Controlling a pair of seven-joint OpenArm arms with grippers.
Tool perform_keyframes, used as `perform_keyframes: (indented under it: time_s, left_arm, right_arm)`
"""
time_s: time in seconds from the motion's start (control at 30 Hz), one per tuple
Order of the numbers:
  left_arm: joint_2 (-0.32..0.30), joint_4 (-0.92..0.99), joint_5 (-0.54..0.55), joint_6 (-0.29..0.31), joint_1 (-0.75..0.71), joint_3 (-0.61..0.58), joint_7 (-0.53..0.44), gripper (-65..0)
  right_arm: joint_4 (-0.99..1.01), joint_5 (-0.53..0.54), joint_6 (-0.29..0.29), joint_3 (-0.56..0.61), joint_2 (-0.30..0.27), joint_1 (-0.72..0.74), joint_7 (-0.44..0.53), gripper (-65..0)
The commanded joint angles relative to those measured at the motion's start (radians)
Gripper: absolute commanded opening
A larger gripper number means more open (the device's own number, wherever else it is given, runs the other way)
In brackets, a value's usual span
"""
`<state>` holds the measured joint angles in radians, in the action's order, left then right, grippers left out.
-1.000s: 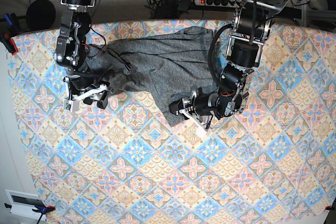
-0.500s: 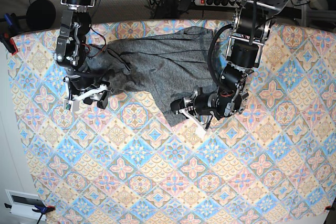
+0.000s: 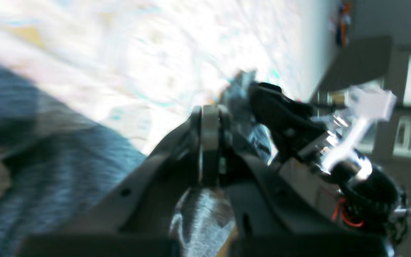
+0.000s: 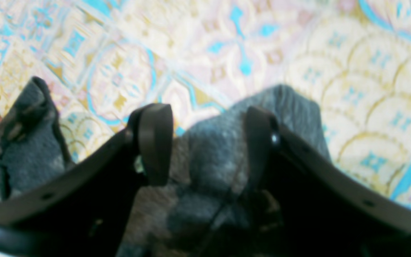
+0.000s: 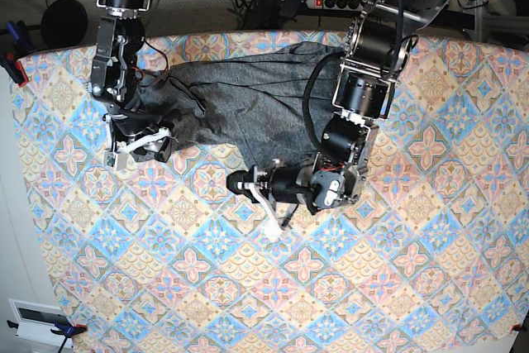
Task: Layout the t-shirt on the table in an organized manner, then fold the t-shirt properly
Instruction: 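Grasp the grey shirt edge with the left gripper and pull it toward the right gripper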
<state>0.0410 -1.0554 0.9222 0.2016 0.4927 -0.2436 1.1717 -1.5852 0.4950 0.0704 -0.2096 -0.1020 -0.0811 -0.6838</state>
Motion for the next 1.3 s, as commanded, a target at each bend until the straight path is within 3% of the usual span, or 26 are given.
perform_keyframes:
  time_s: [0.0,0.2,0.47,0.6,0.8,1.27]
  left_arm:
    - [0.006,-0.023,0.021,0.006,0.031,-0.026,-0.003,-65.0]
    - [0.000,-0.023,-0.007,0.006,0.037,-0.056,-0.006,-65.0]
    - [-0.082,-0.018,-0.024,0.006,0.017,0.005,-0.045,-65.0]
    - [-0.120,-0.018,-0.022,0.006,-0.007,0.077,-0.046,-65.0]
    - [-0.118,-0.018,-0.025,0.006,-0.067,0.312,-0.046,-65.0]
    - [-0.137,0.070,-0.025,0.006,-0.061,0.315,-0.046,-65.0]
  right_arm:
    - [-0.019,0.008,0.009,-0.003,-0.008,0.017,0.026,-33.4]
    - [-0.020,0.008,0.009,-0.003,-0.008,0.017,0.026,-33.4]
    - [-0.020,0.008,0.009,-0.003,-0.008,0.017,0.026,-33.4]
    - [-0.014,0.008,0.009,-0.003,-0.008,0.017,0.026,-33.4]
    - [0.033,0.008,0.009,-0.003,-0.008,0.017,0.026,-33.4]
    - [0.032,0.008,0.009,-0.003,-0.008,0.017,0.026,-33.4]
